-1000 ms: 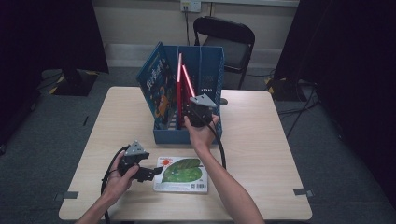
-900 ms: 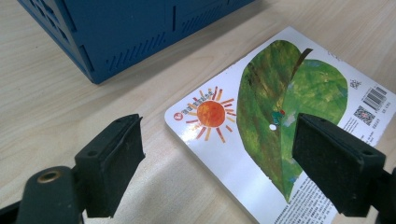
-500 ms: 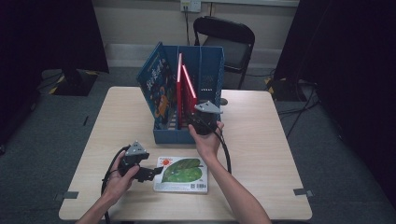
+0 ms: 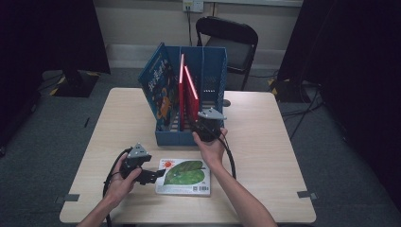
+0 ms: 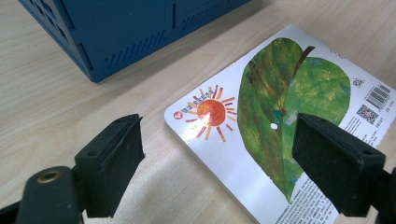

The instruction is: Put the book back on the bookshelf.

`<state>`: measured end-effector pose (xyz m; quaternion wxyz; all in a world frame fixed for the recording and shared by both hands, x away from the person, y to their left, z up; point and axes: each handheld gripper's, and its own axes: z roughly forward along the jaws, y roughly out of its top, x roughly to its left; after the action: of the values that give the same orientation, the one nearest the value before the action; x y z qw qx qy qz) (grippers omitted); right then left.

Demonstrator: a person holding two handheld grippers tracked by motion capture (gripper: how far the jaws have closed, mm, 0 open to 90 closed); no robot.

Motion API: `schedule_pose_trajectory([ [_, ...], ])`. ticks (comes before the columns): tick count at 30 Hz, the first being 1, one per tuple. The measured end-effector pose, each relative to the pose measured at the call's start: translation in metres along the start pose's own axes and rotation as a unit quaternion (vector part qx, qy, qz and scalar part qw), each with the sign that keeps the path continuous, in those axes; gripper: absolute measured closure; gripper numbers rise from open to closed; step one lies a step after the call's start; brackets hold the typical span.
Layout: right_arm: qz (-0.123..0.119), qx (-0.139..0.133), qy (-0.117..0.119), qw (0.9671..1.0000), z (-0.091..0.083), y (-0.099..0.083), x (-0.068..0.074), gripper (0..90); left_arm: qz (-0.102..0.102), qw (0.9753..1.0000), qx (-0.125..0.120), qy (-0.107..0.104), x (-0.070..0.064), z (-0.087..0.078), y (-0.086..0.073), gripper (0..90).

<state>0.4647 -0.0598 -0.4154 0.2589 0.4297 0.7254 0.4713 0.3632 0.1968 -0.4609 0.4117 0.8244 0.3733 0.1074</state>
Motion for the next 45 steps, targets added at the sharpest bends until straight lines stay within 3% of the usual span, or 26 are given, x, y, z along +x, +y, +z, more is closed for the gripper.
schedule_pose_trajectory([
  [7,0.015,-0.025,-0.009,0.9995,0.001,-0.002,0.004,72.3,0.005,1.0,0.004,-0.002,-0.002,0.0,0.001,16.1],
  [18,0.016,-0.033,-0.012,0.9992,0.007,0.004,0.013,70.3,0.004,1.0,0.002,0.0,0.0,0.0,0.0,16.2],
  [28,0.008,-0.023,-0.014,0.9996,0.002,-0.005,0.006,72.7,0.003,1.0,0.003,0.001,0.0,0.0,0.0,16.2],
  [37,0.048,-0.029,-0.044,0.9975,-0.002,-0.009,-0.011,76.3,0.005,1.0,0.006,0.001,0.0,0.001,0.0,16.3],
  [41,0.026,-0.03,-0.038,0.9985,-0.001,-0.008,-0.008,79.2,0.002,1.0,0.007,0.0,-0.001,0.003,0.0,16.4],
  [43,-0.006,-0.029,-0.051,0.9983,0.001,-0.006,0.0,79.1,0.001,1.0,0.006,-0.002,-0.002,0.003,0.0,16.4],
  [45,-0.003,-0.03,-0.049,0.9983,0.003,-0.006,0.001,79.3,0.004,1.0,0.007,-0.002,-0.002,0.003,0.0,16.3],
])
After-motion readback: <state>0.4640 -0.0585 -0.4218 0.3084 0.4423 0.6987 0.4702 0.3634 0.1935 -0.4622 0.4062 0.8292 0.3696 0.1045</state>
